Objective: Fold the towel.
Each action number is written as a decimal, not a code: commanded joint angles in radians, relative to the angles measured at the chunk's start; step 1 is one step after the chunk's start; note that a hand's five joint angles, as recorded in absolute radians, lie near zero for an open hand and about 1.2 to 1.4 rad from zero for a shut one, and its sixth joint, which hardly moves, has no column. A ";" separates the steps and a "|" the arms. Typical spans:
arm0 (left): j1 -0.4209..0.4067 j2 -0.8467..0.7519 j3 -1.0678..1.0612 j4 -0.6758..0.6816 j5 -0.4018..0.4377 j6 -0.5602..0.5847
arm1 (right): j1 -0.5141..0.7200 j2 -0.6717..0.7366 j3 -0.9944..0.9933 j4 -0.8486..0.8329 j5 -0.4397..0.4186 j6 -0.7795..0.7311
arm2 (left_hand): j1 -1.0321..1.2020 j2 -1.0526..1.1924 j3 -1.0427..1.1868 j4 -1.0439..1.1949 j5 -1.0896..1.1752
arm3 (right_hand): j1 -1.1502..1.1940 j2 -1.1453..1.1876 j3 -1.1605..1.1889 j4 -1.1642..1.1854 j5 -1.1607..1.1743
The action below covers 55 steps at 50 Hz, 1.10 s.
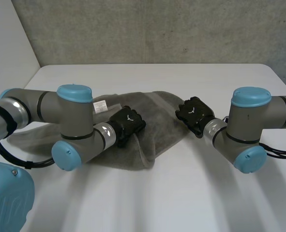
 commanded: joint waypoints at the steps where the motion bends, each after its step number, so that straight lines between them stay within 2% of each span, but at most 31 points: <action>1: 0.001 -0.025 0.030 -0.053 -0.003 0.027 | 0.005 0.000 0.001 0.000 0.000 -0.001 | 0.023 0.023 0.021 0.023 -0.149 | 0.012 0.016 0.006 0.006 -0.004; 4: 0.001 -0.027 0.030 -0.054 -0.005 0.041 | 0.005 0.000 0.001 0.000 0.000 -0.003 | 0.079 0.079 0.077 0.079 -0.093 | 0.012 0.016 0.006 0.006 -0.004; 6: 0.000 -0.024 0.030 -0.054 -0.012 0.060 | 0.005 0.000 0.001 -0.002 0.000 -0.003 | 0.289 0.289 0.287 0.289 0.117 | 0.012 0.016 0.006 0.006 -0.004; 7: 0.000 -0.024 0.030 -0.054 -0.012 0.060 | 0.005 0.000 0.001 -0.002 0.000 -0.003 | 0.290 0.291 0.288 0.290 0.118 | 0.012 0.016 0.006 0.006 -0.004; 14: 0.000 -0.005 0.020 -0.044 -0.055 0.061 | 0.006 0.010 0.001 -0.002 0.005 -0.024 | 0.686 0.686 0.684 0.686 0.514 | 0.009 0.013 0.003 0.003 -0.007; 26: -0.003 0.074 -0.060 0.016 -0.103 0.060 | 0.008 0.013 0.003 -0.005 0.008 -0.034 | 0.704 0.704 0.702 0.704 0.532 | 0.012 0.016 0.006 0.006 -0.004; 37: -0.017 0.277 -0.226 0.117 -0.109 0.046 | 0.003 0.007 -0.002 -0.015 -0.007 0.051 | 0.704 0.704 0.702 0.704 0.532 | 0.000 0.004 -0.006 -0.006 -0.016; 44: -0.022 0.347 -0.258 0.116 -0.129 -0.006 | 0.005 0.010 -0.007 -0.006 -0.073 0.120 | 0.704 0.704 0.702 0.704 0.532 | 0.042 0.045 0.035 0.035 0.025; 55: -0.017 0.372 -0.269 0.120 -0.132 -0.043 | 0.006 -0.001 -0.013 0.098 -0.107 0.149 | 0.704 0.704 0.702 0.704 0.532 | -0.011 -0.008 -0.018 -0.018 -0.027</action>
